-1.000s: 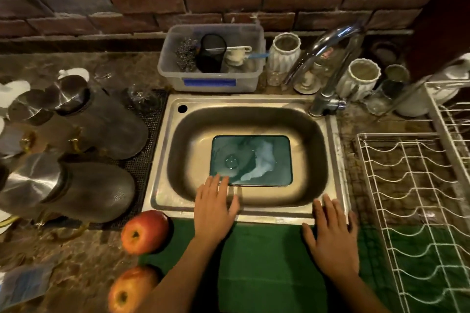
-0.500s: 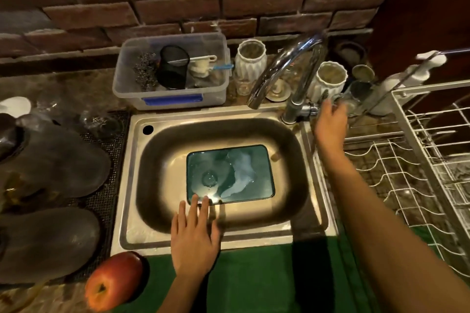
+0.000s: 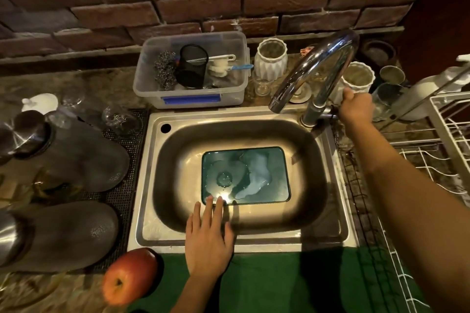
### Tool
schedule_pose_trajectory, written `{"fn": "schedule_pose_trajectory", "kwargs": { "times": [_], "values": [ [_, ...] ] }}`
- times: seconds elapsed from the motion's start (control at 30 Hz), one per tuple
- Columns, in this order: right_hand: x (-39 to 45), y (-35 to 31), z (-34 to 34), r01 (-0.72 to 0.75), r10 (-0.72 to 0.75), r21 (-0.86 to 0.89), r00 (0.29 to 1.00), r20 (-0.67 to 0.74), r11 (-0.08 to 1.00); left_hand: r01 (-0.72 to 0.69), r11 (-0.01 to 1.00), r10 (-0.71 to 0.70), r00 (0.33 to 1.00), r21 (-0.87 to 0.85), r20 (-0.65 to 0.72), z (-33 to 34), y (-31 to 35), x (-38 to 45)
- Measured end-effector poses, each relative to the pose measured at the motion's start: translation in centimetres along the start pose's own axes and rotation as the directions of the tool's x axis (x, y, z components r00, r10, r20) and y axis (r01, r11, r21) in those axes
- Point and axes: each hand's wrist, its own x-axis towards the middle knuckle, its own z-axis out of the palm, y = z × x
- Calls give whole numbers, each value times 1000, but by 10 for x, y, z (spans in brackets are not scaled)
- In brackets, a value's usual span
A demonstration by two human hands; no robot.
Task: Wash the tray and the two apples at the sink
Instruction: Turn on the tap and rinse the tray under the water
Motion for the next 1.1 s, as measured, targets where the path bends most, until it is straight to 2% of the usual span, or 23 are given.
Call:
{"fn": "schedule_pose_trajectory", "kwargs": {
  "times": [0.13, 0.3, 0.4, 0.43, 0.5, 0.53, 0.6, 0.67, 0.77, 0.87, 0.93, 1.1],
  "values": [
    [6, 7, -1, -95, 91, 126, 995, 32, 987, -4, 1000, 4, 1000, -14, -12, 0, 0, 0],
    [11, 12, 2, -121, 115, 217, 992, 43, 969, 10, 1000, -10, 1000, -29, -1, -1, 1, 0],
    [-11, 13, 1, -137, 149, 259, 988, -27, 956, 16, 997, -15, 1000, -76, 12, -5, 2, -1],
    [-24, 15, 1, -123, 154, 284, 984, -87, 951, 29, 992, -28, 1000, -119, 10, -6, 3, 0],
    [-55, 24, 6, -2, 70, 313, 976, -207, 950, 105, 956, -108, 994, -273, 5, -8, 3, 4],
    [-71, 29, 12, 54, 17, 334, 978, -207, 941, 173, 911, -179, 984, -375, 19, -9, 2, 10],
    [-103, 43, 28, 69, -54, 371, 997, -51, 926, 312, 763, -326, 942, -566, 79, -10, -5, 29],
    [-122, 64, 50, 4, -54, 283, 984, 170, 959, 427, 611, -441, 883, -667, 162, -11, -18, 56],
    [-126, 99, 78, -157, 107, 98, 914, 392, 983, 557, 440, -524, 796, -705, 302, -11, -35, 97],
    [-122, 124, 97, -271, 257, -40, 841, 476, 962, 636, 345, -522, 741, -690, 422, -1, -45, 131],
    [-119, 136, 105, -302, 307, -93, 815, 491, 949, 668, 319, -501, 721, -672, 479, 8, -45, 147],
    [-112, 139, 118, -440, 365, 36, 786, 499, 897, 709, 237, -463, 684, -664, 564, 25, -42, 166]
  ]
}}
